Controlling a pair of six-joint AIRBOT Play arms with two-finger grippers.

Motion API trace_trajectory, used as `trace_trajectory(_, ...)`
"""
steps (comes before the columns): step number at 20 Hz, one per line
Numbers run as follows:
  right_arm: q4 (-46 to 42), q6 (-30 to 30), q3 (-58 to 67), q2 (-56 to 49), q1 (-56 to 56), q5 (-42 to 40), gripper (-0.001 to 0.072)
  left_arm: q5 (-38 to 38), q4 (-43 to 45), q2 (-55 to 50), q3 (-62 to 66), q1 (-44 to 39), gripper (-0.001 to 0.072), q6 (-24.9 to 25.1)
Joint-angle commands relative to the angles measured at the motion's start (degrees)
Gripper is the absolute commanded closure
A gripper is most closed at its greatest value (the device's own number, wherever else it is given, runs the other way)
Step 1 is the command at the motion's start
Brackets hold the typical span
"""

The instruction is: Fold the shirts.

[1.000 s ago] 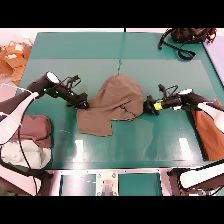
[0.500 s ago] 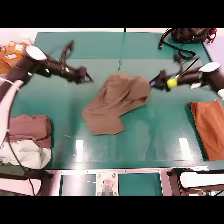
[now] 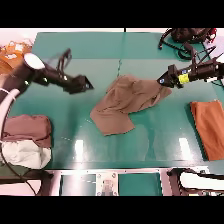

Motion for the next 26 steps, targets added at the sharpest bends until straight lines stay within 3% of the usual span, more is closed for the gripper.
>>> trace_trajectory(1,-1.8,-1.4,-3.3,0.2,0.0,-2.8,0.0696,8.2,-1.6,-3.0,-11.0,0.0,0.0088,-0.8)
trace_trajectory(7,-1.8,-3.2,-3.3,0.2,0.0,-5.4,0.0697,4.7,-9.6,-10.4,-11.9,-2.2,0.009,3.1)
trace_trajectory(8,-1.8,-3.2,-3.3,0.2,0.0,-5.8,0.0697,4.9,-10.2,-10.4,-11.8,-4.3,0.0128,3.8)
trace_trajectory(11,-1.8,-3.2,-3.2,0.2,-0.2,-6.2,0.0697,5.1,-12.7,-10.4,-11.0,-8.9,0.069,8.2)
trace_trajectory(17,-1.8,-0.6,1.4,2.4,-4.2,1.4,0.0696,-2.4,-11.5,-1.0,5.3,-3.7,0.069,6.8)
trace_trajectory(22,-1.8,1.5,17.6,9.3,-5.9,6.6,0.0696,-0.9,-8.8,15.9,25.4,-2.8,0.069,6.3)
trace_trajectory(26,-1.9,1.4,27.6,18.7,-5.9,6.4,0.0696,0.2,-0.8,26.9,39.0,-2.8,0.069,6.2)
